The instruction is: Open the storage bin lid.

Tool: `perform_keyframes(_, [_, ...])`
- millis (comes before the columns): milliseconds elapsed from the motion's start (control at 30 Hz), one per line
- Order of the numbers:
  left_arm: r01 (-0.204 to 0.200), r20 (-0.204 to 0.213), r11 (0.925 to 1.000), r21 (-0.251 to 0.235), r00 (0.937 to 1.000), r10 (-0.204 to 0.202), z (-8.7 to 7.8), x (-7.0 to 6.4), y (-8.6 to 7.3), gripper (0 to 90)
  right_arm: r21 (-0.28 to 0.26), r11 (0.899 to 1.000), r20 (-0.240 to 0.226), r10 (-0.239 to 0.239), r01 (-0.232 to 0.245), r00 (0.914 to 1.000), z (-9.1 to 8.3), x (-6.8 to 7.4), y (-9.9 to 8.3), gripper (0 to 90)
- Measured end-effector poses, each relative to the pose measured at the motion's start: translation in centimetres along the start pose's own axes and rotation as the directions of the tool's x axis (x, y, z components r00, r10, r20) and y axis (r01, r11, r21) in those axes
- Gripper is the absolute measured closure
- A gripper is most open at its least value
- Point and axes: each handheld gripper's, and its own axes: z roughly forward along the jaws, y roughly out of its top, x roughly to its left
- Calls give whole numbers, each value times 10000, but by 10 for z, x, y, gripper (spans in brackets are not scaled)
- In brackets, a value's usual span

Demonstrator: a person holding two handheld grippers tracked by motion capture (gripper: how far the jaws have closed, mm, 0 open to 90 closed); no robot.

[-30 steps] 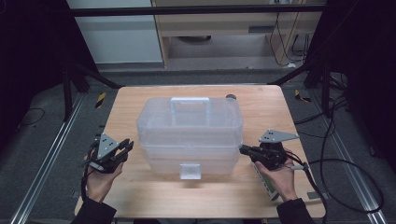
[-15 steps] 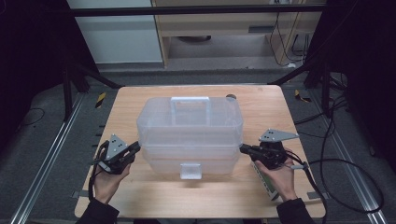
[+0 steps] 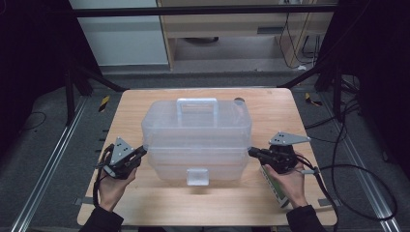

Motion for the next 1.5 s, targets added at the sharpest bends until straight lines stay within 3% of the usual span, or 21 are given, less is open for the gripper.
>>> perform_keyframes(400, [31,-102,9999,-108,9999,-32,2,3,7,881,-245,9997,246,105,-99,9996,1,-3,8,900])
perform_keyframes(1067, [23,-103,9997,-233,9999,-26,11,7,17,869,-347,9994,185,80,-74,9998,5,-7,20,900])
perform_keyframes(1500, [-2,-971,9990,-452,9953,-42,8,4,12,635,-408,9992,167,13,-7,9999,4,-6,23,900])
